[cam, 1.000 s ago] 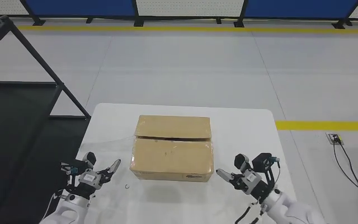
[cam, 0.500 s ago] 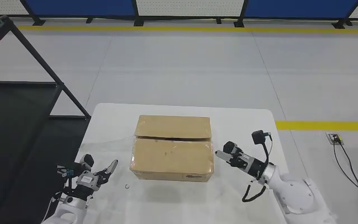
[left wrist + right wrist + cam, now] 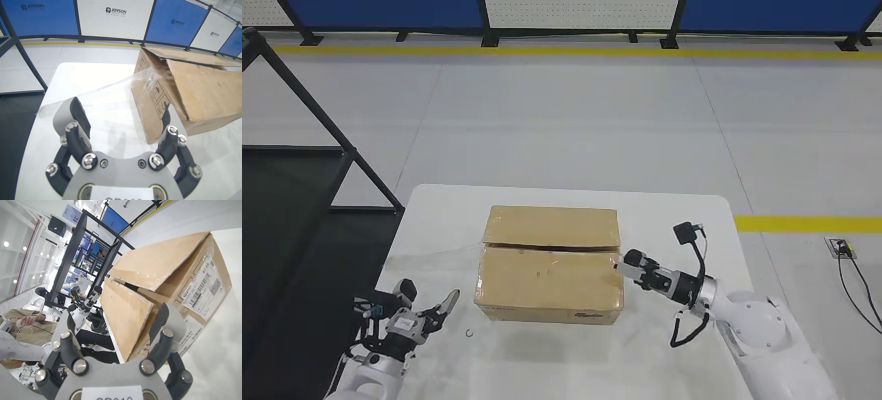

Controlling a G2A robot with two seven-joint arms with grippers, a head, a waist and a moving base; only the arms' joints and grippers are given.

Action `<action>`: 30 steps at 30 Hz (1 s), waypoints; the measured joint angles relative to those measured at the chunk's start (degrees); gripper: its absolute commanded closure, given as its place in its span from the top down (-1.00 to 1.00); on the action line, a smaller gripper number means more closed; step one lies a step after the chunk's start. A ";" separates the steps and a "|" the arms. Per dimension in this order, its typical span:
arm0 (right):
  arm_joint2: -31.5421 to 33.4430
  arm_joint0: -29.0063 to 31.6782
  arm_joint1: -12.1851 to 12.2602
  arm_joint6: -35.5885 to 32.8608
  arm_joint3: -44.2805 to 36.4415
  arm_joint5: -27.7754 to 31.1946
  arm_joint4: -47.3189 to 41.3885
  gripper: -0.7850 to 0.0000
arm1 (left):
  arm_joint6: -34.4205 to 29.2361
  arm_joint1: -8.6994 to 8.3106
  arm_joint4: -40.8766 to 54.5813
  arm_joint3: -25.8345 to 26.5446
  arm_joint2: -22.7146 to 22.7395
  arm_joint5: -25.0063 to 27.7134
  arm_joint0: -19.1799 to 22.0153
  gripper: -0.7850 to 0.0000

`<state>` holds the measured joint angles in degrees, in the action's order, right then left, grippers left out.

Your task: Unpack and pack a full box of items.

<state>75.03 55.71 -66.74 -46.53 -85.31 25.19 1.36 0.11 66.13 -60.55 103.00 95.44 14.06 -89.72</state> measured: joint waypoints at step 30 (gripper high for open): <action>7.57 14.35 4.28 -16.99 -18.68 15.57 -11.05 1.00 | -0.81 0.16 3.89 2.18 0.26 3.79 -0.42 1.00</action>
<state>82.61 70.06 -62.46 -63.52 -103.99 40.76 -9.69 -0.70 66.28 -56.66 105.18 95.70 17.85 -90.14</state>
